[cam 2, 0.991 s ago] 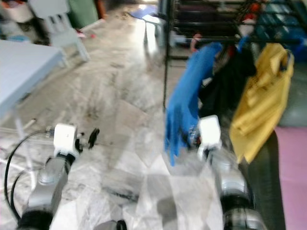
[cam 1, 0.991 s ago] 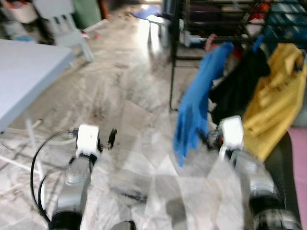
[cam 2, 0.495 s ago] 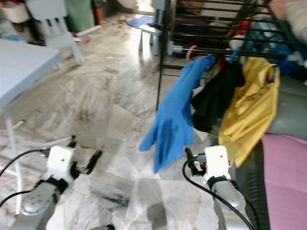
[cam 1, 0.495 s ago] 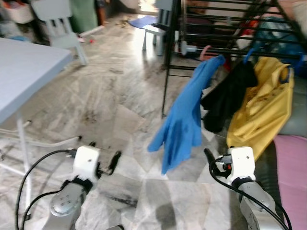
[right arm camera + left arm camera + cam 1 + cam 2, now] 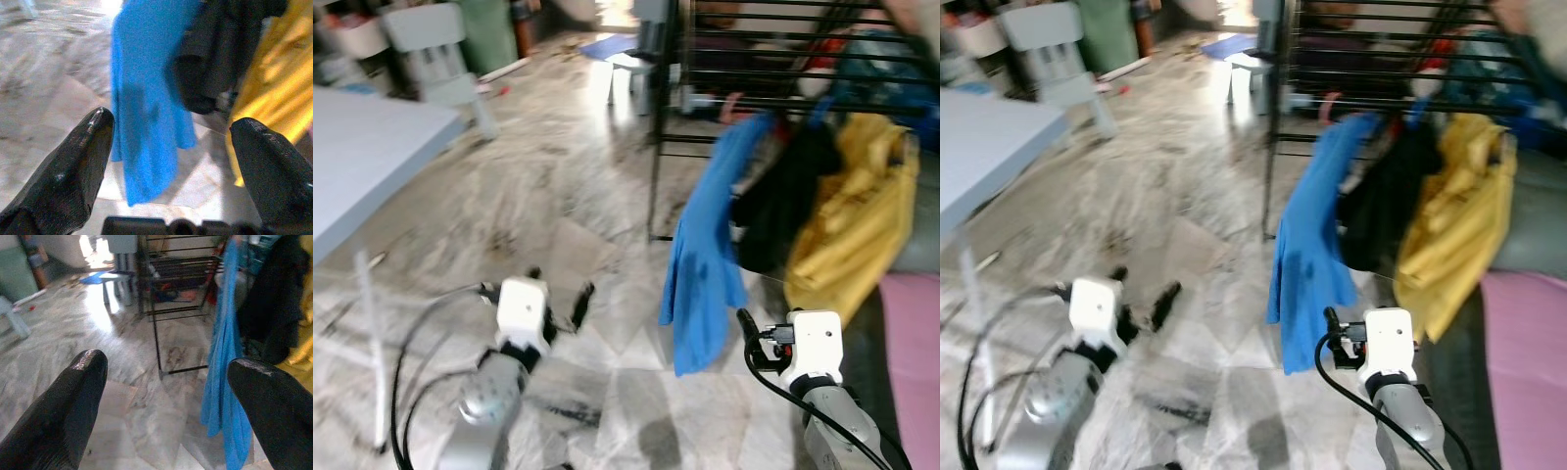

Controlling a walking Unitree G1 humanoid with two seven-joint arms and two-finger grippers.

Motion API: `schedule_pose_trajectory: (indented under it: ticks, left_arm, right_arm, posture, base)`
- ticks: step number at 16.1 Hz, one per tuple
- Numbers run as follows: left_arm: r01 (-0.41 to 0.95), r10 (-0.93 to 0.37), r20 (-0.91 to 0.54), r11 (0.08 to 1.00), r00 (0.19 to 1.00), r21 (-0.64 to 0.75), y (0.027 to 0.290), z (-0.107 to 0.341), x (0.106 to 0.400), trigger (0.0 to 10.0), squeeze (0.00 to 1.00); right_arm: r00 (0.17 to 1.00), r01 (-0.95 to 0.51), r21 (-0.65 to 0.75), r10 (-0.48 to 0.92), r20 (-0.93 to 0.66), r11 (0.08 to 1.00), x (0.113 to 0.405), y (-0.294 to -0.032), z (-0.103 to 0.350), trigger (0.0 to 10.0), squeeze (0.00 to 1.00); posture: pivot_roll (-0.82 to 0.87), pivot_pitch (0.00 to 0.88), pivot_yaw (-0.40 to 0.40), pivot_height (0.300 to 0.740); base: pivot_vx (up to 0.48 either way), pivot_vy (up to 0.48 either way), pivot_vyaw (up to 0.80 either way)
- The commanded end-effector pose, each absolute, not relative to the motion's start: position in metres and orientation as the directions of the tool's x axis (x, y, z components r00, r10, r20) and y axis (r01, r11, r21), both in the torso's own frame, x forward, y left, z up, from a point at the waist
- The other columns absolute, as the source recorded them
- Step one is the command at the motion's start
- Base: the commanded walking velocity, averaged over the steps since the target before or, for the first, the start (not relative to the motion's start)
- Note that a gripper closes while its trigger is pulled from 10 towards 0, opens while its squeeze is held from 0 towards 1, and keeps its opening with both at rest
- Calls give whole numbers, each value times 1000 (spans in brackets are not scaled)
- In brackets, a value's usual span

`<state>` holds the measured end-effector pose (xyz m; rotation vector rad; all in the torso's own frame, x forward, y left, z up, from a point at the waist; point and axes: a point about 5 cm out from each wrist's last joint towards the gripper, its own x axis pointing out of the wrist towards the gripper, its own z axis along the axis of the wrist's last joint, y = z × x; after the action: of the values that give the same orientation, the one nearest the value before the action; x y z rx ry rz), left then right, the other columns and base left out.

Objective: Hang hanger

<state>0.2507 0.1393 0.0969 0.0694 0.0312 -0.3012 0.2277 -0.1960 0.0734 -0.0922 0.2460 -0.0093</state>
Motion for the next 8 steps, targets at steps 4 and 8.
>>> schedule_pose_trajectory:
  ticks: [4, 8]
  left_arm:
    - [323, -318, -64, 942, 946, 95, 146, 98, 248, 10000, 0]
    - [273, -265, -78, 955, 961, 115, 147, 94, 224, 10000, 0]
  right_arm:
    - [970, 37, -129, -67, -235, 991, 229, -201, 82, 10000, 0]
    - [962, 8, -98, -34, -270, 995, 212, -194, 82, 10000, 0]
  posture:
    - [-89, 59, 33, 740]
    - [-95, 78, 36, 740]
  base:
    - [0, 0, 0]
    - [0, 0, 0]
